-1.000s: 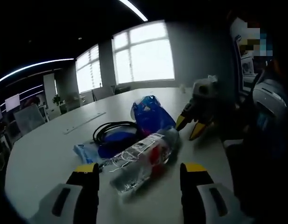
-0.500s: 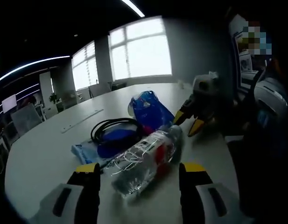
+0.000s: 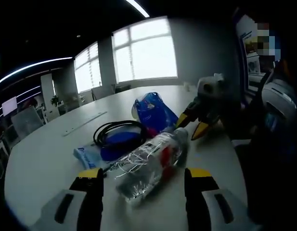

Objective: Arrange the tabletop items into an orderly group along one side of the table until the central work area is clear of visible clutter.

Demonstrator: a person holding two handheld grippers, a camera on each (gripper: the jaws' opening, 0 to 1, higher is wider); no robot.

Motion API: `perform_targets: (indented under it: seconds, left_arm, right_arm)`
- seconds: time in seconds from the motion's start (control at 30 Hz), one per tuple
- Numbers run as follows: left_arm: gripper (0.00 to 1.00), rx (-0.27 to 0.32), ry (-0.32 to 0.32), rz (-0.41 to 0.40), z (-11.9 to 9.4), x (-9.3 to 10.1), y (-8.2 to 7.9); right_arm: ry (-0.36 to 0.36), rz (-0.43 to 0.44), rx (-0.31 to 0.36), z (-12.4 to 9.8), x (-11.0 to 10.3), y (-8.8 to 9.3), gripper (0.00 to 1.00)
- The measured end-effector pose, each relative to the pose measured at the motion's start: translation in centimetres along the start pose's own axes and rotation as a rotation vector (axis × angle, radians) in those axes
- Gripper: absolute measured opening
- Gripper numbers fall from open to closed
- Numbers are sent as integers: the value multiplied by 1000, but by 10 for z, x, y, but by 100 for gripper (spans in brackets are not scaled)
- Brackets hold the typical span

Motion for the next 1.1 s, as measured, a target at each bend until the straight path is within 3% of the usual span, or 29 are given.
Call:
perform_targets:
  seconds: [0.57, 0.8, 1.1]
  left_arm:
    - [64, -4, 12, 6, 6, -2, 2]
    - [56, -12, -5, 13, 12, -12, 2]
    - [55, -18, 3, 28, 16, -12, 4]
  right_arm:
    - [-10, -34, -10, 10, 3, -1, 20]
    - [-17, -32, -7, 10, 4, -1, 20]
    - [-23, -26, 5, 9, 4, 0, 20]
Point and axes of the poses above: the point that each gripper's makers call its tool centre point, and the gripper's own axes: z roughly forward along the fingers, x roughly to its right, y roughly out of its underside, the point moved 6 cm from there along -z, roughly backward along the fingers
